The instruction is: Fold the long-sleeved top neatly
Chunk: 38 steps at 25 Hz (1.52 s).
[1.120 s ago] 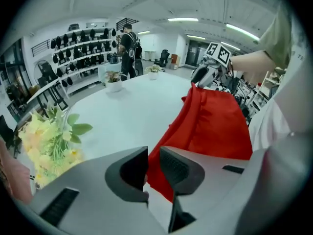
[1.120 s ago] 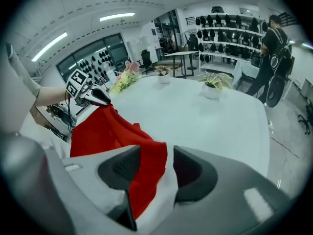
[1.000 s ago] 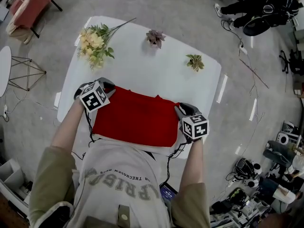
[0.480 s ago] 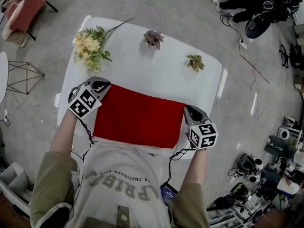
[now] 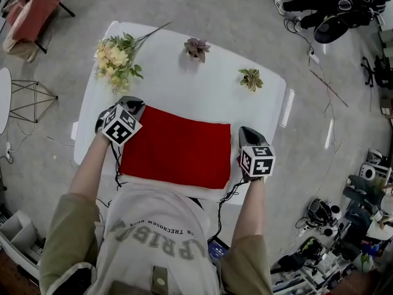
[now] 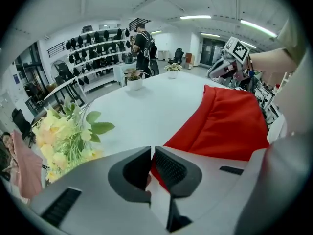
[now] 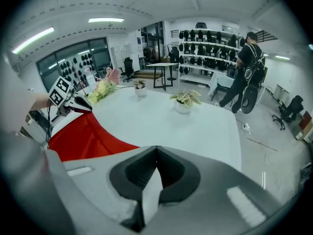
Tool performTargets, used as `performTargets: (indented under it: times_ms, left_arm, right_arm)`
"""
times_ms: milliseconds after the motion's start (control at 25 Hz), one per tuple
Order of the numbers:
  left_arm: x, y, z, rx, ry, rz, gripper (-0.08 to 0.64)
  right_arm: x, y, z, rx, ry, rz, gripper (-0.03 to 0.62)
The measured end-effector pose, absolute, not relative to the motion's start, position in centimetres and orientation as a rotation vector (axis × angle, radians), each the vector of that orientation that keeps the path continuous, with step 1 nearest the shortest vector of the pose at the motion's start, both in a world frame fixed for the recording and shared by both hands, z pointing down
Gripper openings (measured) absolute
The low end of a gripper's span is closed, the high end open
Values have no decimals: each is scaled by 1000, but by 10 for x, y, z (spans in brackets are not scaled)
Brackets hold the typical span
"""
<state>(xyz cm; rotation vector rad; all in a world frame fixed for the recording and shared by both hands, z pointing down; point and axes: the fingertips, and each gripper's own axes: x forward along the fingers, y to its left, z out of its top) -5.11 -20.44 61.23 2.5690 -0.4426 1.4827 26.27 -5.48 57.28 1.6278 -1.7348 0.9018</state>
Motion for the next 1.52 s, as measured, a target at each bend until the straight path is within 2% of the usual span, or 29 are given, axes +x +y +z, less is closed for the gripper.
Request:
performTargets:
  times_ms: [80,160,200,280,360,400,560,760,880,1080,1320,1520]
  left_arm:
    - [-54,-205,609,2559,-481,1441,44]
    - [-61,-205,600,2537,-531,1373,147]
    - [-66,-202,594,2525,-546,1354,169]
    - [-75,-185,580,2521,-521,1348,185]
    - [-82,-151,568,2542,-416,1377,205]
    - [-85,-129,566,2552,-343,1407,217]
    - [-104,-50,566,2535,-150,1530,247]
    - [-106,-2,566,2528,-182,1451,247]
    - [-107,18,577,2510,-178,1510,252]
    - [-133,31,604,2433,-229,1654,264]
    - [-137,30,623,2389,-290,1648,264]
    - [-135,34,622,2393,-348,1656,293]
  right_arm:
    - [253,-54,561,1620,-1784,870,2]
    - [234,-50,546,1557,-1866,833,30]
    - [221,-45,540,1496,-1919,830,78]
    - [186,-27,531,1314,-2023,850,272]
    - [150,3,531,1081,-2069,845,347]
    - [136,22,534,966,-2056,829,364]
    - [114,83,558,675,-1922,819,365]
    - [95,89,553,682,-2018,748,364]
    - [92,99,568,632,-1984,713,364]
    - [116,119,605,626,-1843,680,364]
    - [119,116,623,720,-1847,578,364]
    - [118,118,619,765,-1886,484,364]
